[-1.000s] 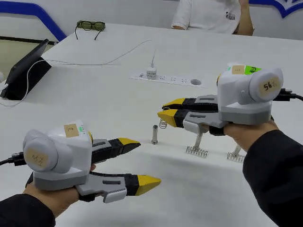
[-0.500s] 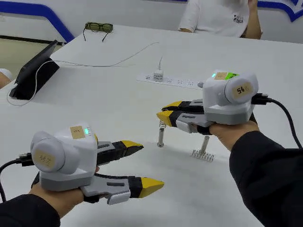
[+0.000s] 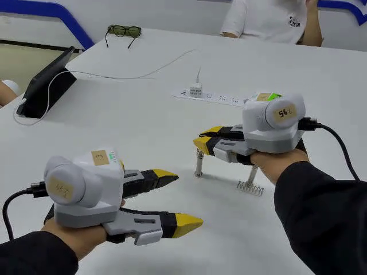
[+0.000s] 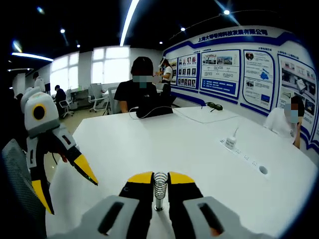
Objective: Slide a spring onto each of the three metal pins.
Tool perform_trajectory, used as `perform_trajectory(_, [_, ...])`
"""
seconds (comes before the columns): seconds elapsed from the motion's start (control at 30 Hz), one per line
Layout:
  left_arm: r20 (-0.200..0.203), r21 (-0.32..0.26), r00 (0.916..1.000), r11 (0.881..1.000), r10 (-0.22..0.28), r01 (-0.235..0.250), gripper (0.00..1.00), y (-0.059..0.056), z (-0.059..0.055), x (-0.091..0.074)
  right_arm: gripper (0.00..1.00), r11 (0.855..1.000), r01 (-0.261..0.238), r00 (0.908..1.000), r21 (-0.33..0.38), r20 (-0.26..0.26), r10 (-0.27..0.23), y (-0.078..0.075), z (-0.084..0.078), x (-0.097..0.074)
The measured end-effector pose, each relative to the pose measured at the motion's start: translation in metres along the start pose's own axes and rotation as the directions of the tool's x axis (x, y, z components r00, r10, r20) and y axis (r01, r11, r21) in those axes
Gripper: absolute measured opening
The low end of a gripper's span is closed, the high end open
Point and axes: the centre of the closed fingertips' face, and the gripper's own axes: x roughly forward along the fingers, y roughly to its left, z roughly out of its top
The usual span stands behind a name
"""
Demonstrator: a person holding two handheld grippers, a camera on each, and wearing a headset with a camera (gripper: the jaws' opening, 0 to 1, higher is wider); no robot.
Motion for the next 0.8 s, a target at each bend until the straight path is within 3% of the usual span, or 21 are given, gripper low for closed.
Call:
perform_trajectory(0.43, [-0.007,-0.006,1.0000,1.000,0.000,0.000,0.56,-0.001,-0.004,0.000,0.12,1.000,0.019,0.9983,-0.015,-0.055,-0.020,0.005,-0.020,0.010])
perform_trajectory(0.8, [-0.013,-0.007,0.9999,1.000,0.001,-0.001,0.56,0.000,-0.005,0.000,0.12,0.998,0.050,0.9882,-0.036,-0.143,-0.054,0.004,-0.043,0.020])
